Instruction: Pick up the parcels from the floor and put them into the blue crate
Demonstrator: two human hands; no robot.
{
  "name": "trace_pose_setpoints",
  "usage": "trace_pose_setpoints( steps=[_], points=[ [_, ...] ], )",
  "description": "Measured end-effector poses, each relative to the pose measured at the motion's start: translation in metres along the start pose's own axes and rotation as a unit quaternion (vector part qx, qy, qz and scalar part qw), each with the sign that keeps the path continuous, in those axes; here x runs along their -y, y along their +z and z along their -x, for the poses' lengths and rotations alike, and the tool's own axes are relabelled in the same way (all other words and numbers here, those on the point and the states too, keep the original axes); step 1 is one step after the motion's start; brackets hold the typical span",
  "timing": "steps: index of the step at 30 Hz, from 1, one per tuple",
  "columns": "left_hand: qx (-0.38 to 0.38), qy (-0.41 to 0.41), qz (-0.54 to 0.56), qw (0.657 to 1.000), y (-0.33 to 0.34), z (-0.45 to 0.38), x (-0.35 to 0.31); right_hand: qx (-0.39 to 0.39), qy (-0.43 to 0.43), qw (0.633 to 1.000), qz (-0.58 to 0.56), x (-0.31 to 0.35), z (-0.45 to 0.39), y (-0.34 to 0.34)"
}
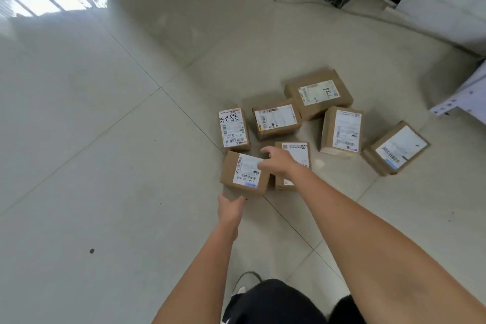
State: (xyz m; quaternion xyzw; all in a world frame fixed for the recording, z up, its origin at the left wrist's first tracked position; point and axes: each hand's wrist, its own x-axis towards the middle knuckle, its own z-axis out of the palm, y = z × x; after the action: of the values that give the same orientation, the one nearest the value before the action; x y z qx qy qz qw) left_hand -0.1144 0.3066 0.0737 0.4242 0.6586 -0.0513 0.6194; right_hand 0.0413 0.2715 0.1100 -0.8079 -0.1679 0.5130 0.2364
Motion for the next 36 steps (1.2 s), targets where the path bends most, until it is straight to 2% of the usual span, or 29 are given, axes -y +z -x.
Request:
trace_pose_setpoints(
  steps=[2,7,10,12,17,20,27,29,32,36],
  points=[
    [0.000,-0.010,0.065,0.998,0.013,-0.037,0.012,0.005,-0.020,0.997,0.076,-0.006,-0.043,0.016],
    [-0.022,0.035,0.209,0.977,0.046,-0.082,0.018,0.032,-0.071,0.973,0.215,-0.020,-0.110,0.043],
    [-0.033,0.035,0.254,0.966,0.050,-0.079,0.015,0.057,-0.071,0.966,0.242,-0.023,-0.113,0.047],
    [-0.030,0.042,0.246,0.968,0.044,-0.061,0.009,0.055,-0.072,0.969,0.229,-0.018,-0.096,0.043],
    [-0.047,0.061,0.149,0.986,0.020,0.029,-0.025,0.051,-0.056,0.986,0.151,0.008,-0.006,0.012],
    [-0.036,0.082,0.082,0.993,0.013,0.099,-0.060,0.013,-0.041,0.993,0.114,0.023,0.068,-0.022],
    [0.100,0.166,-0.015,0.981,0.032,0.286,-0.155,-0.116,-0.011,0.992,-0.047,0.057,0.264,-0.130],
    [0.142,0.199,-0.070,0.967,0.047,0.333,-0.175,-0.168,0.004,0.979,-0.115,0.059,0.318,-0.157],
    [0.199,0.237,-0.149,0.939,0.074,0.402,-0.191,-0.244,0.016,0.941,-0.233,0.050,0.393,-0.192],
    [0.259,0.289,-0.207,0.898,0.118,0.489,-0.184,-0.320,0.025,0.888,-0.329,0.015,0.489,-0.221]
  ],
)
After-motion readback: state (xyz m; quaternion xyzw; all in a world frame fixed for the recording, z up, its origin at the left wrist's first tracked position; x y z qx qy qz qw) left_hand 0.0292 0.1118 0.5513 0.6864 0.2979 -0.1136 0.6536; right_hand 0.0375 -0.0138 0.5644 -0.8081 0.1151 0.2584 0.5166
